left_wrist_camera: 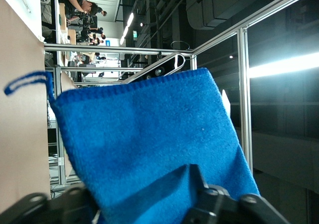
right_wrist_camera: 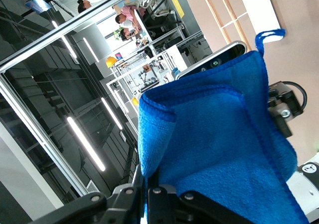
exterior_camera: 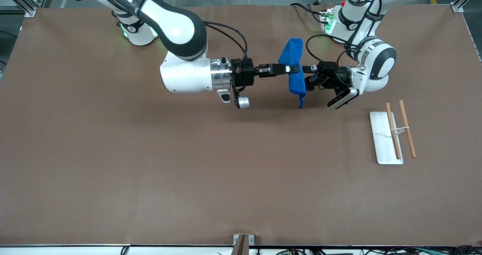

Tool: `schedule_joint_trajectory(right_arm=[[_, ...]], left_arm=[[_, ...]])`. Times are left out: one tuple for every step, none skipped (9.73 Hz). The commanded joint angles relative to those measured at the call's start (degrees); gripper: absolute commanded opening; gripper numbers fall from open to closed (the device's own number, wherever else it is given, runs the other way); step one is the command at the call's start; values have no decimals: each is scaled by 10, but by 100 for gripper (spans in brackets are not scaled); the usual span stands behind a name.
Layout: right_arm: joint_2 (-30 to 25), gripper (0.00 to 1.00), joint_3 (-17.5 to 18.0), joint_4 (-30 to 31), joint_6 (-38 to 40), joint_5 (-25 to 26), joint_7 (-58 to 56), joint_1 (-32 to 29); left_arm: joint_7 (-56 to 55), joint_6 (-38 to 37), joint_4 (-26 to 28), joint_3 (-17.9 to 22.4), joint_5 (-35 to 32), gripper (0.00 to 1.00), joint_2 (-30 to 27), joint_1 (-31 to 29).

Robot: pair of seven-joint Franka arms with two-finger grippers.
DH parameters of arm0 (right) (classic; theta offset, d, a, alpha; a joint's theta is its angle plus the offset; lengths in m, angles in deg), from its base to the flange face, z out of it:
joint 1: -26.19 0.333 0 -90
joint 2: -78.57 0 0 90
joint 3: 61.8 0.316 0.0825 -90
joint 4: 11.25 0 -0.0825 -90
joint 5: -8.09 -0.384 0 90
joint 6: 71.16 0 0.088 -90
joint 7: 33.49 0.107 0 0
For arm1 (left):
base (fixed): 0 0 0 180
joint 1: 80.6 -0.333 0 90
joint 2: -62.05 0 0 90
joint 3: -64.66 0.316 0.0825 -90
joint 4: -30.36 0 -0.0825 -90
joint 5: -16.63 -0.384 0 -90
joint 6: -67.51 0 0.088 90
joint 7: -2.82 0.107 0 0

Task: Right arm passes towel to left arm to hang
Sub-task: 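Open the right gripper and withdraw it while the left gripper holds the towel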

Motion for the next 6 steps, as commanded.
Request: schedule_joint_trajectory(right_arm=[[7, 1, 5, -10, -6, -14, -12, 3], [7, 1, 5, -12, -6, -14, -11, 2], [7, 2, 5, -12, -6, -14, -10, 1], [7, 4, 5, -12, -7, -15, -6, 1], [7, 10, 5, -12, -6, -15, -5, 0], [6, 14, 5, -12, -8, -12, -5, 3]], left_arm=[[19, 36, 5, -4, 9, 33, 2, 1], [19, 38, 6, -10, 8, 23, 0, 1], [19, 52, 6, -11, 5, 17, -3, 1], [18, 62, 6, -11, 4, 12, -7, 1], [18, 64, 5, -11, -14, 8, -8, -1], [13, 74, 5, -10, -27, 4, -9, -4]])
